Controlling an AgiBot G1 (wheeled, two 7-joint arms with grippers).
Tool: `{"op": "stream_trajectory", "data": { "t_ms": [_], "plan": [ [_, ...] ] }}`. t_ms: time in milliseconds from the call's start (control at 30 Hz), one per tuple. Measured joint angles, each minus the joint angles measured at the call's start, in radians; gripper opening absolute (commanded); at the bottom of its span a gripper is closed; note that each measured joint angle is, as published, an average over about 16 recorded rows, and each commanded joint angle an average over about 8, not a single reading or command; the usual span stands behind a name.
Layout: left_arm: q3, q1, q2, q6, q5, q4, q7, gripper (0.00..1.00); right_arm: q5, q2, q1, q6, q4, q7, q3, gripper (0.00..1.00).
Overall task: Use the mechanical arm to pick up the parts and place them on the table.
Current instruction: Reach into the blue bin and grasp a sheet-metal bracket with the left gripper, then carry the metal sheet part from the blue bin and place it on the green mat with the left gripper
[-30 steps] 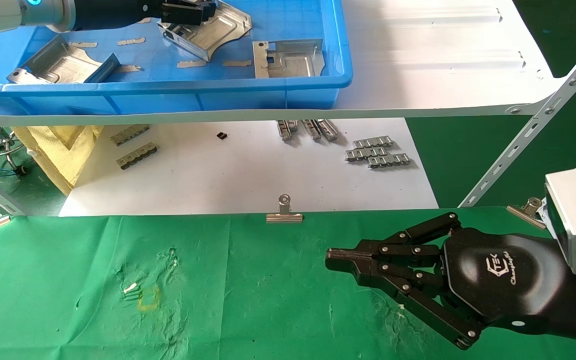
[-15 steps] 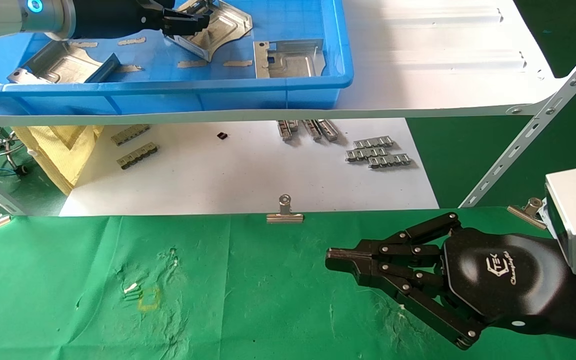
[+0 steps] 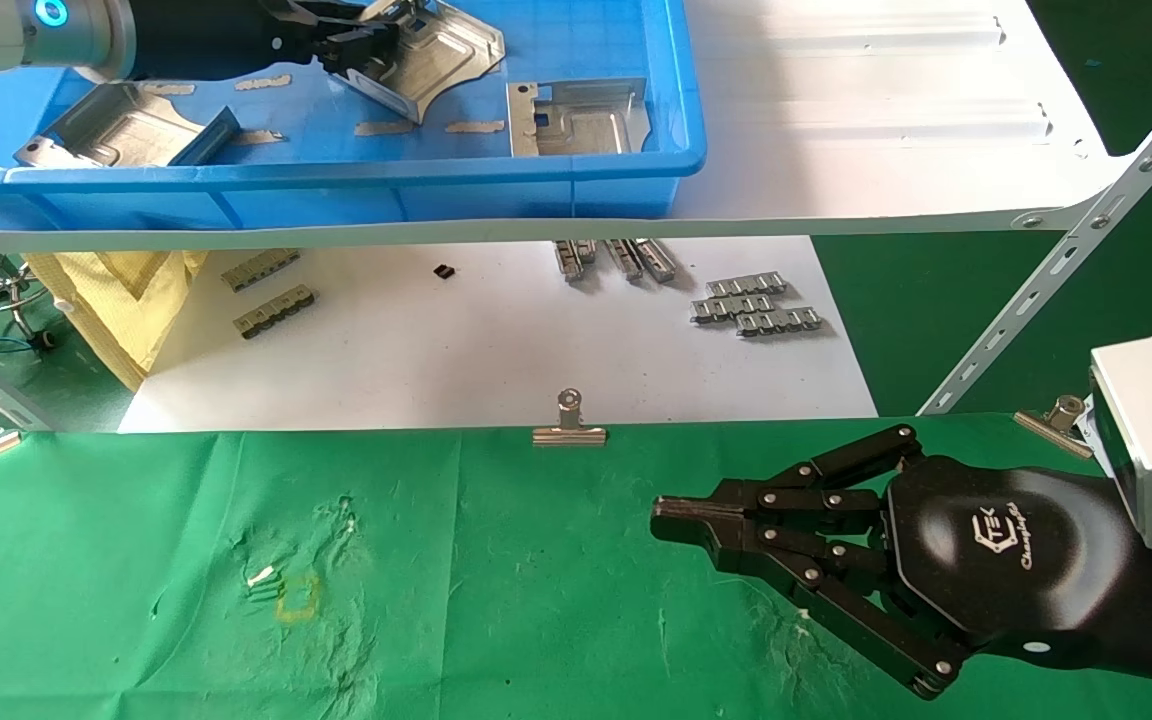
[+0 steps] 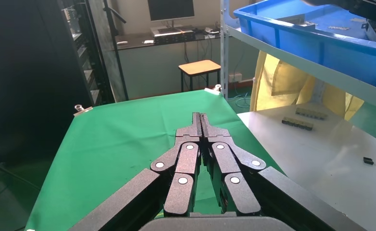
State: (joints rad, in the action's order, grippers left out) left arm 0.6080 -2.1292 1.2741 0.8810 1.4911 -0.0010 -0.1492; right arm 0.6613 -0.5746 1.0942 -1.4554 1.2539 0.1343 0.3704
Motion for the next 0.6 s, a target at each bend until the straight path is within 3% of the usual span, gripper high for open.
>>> {"op": "stream_trajectory", "data": {
  "t_ms": [33, 233, 300, 600],
  "plan": [
    [-0.001, 0.0, -0.002, 0.003, -0.001, -0.001, 0.001, 0.0, 0.0, 0.0, 0.0, 0.0, 0.0, 0.0, 0.0, 0.07],
    [-0.008, -0.001, -0.013, 0.024, -0.011, -0.007, 0.011, 0.0, 0.0, 0.0, 0.0, 0.0, 0.0, 0.0, 0.0, 0.81],
    [-0.011, -0.003, -0.018, 0.034, -0.016, -0.011, 0.016, 0.0, 0.0, 0.0, 0.0, 0.0, 0.0, 0.0, 0.0, 1.0],
    [-0.036, -0.013, -0.051, 0.132, -0.053, -0.037, 0.059, 0.0, 0.0, 0.0, 0.0, 0.0, 0.0, 0.0, 0.0, 1.0]
  ]
}}
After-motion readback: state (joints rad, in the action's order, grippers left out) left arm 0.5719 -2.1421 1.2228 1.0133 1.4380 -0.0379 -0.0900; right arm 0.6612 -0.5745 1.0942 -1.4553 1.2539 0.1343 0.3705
